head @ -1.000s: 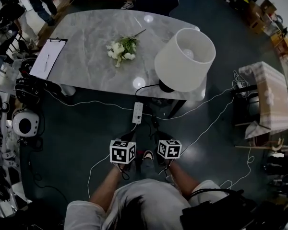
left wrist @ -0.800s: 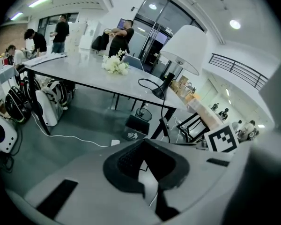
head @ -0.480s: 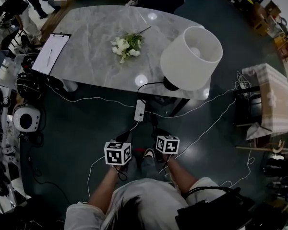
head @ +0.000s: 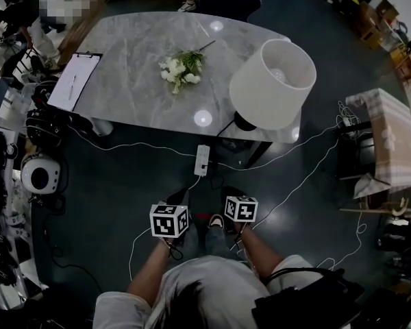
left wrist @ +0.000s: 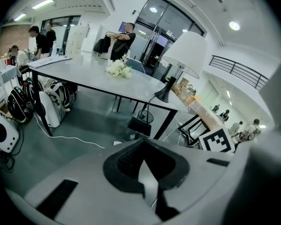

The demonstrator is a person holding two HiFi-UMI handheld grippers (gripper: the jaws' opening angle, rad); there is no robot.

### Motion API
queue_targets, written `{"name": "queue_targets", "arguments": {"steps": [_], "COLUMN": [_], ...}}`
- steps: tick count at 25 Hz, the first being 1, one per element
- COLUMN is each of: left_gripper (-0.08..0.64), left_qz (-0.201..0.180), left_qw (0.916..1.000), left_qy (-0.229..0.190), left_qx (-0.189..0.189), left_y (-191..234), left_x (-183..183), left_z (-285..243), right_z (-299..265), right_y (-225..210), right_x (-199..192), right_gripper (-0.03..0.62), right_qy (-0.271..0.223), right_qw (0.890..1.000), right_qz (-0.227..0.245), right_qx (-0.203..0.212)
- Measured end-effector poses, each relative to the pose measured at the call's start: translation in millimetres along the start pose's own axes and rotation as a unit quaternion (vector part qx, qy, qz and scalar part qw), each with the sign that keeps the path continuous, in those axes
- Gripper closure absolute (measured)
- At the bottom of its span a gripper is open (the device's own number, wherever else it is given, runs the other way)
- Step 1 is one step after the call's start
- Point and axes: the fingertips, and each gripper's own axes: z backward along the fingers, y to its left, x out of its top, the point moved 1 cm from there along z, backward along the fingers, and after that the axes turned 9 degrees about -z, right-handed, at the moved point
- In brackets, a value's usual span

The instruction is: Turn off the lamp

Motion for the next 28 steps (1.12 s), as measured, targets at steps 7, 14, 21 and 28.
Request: {"name": "queue_targets", "arguments": {"steps": [7,14,21,28], "left_gripper": [0.551,0.551,0.551,0.551], "left_qz": [-0.018,-0.042,-0.072,-0.103], "left_qw": [0.9998,0.9983,0.994,0.9888], "left_qy": [-0.003,-0.027,-0.067,-0.091], "left_qx": [-0.012,-0.031,-0.046,-0.058], "left_y": [-9,-25,-51,-76], "left_x": [9,41,81,112], "left_z": [-6,-13,-12,-16], "right_z": [13,39,82,127], "right_y": [6,15,11,10], "right_x": [15,44,78,109], "right_gripper": [0.546,0.569,0.584,0.586], "right_qy": [-0.025,-0.057,-0.093,-0.141], "right_qw": [1.0,0.998,0.995,0.989], "right_qz": [-0.008,-0.015,-0.017,-0.028], "right_qx": [0.006,-0.003,-0.032,-0.041]}}
